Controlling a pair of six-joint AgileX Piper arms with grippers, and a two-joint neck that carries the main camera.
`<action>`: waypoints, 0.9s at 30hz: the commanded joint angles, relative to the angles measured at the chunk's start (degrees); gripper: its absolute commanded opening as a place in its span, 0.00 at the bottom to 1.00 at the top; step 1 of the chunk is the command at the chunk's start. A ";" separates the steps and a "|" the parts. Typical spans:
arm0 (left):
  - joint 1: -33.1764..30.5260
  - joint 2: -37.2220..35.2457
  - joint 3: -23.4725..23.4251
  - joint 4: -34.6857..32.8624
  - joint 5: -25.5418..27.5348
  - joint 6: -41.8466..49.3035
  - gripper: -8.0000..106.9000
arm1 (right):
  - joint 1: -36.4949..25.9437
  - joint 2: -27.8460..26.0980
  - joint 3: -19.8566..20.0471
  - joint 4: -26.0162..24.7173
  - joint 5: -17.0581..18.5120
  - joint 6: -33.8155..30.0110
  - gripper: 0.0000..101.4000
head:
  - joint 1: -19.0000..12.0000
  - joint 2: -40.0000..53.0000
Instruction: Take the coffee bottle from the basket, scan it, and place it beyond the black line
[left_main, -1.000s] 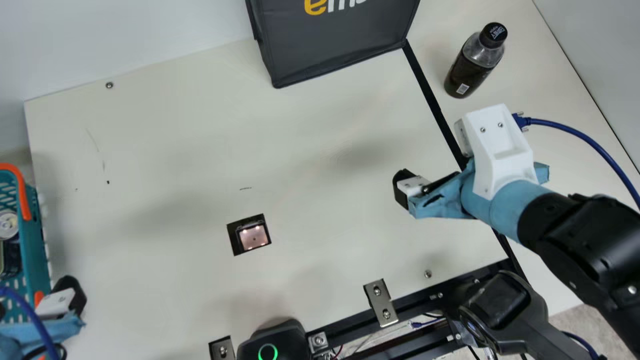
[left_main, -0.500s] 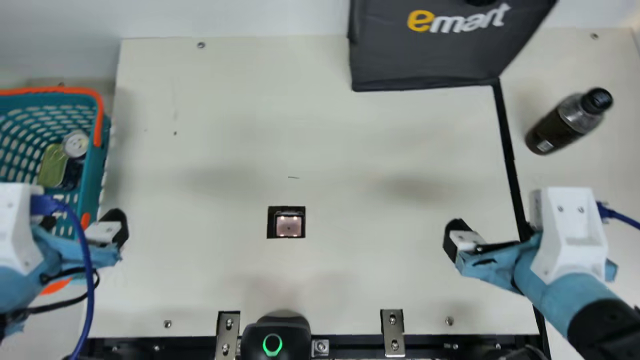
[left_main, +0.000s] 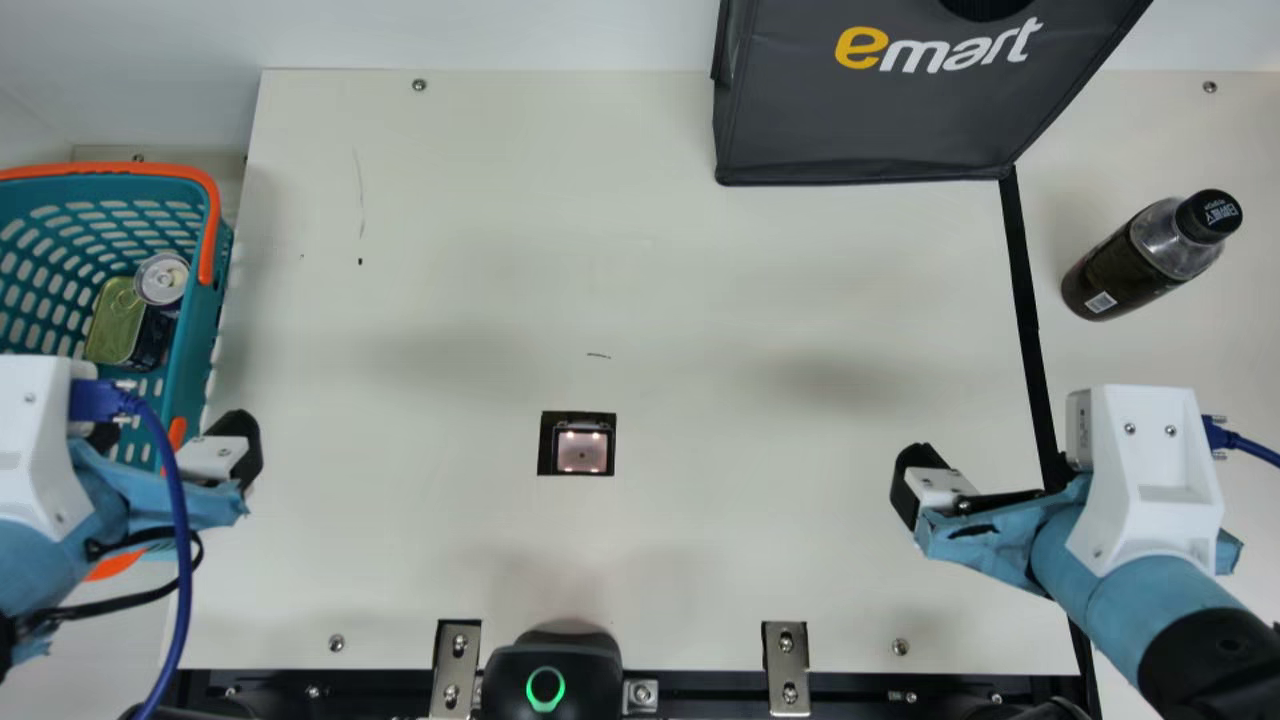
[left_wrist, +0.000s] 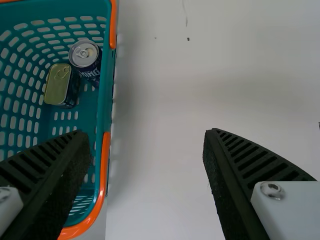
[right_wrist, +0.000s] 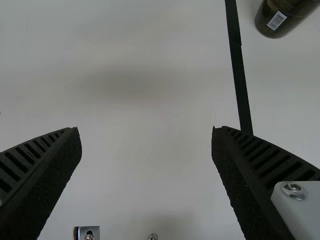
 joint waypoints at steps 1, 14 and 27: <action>0.00 0.00 0.00 0.00 0.00 0.00 0.85 | 0.00 0.00 0.00 0.00 0.00 0.00 0.90 | -1.48 0.09; 0.00 0.00 0.00 0.00 0.00 0.00 0.85 | 0.00 0.00 0.00 0.00 0.00 0.00 0.90 | -1.48 0.09; 0.00 0.00 0.00 0.00 0.00 0.00 0.85 | 0.00 0.00 0.00 0.00 0.00 0.00 0.90 | -1.48 0.09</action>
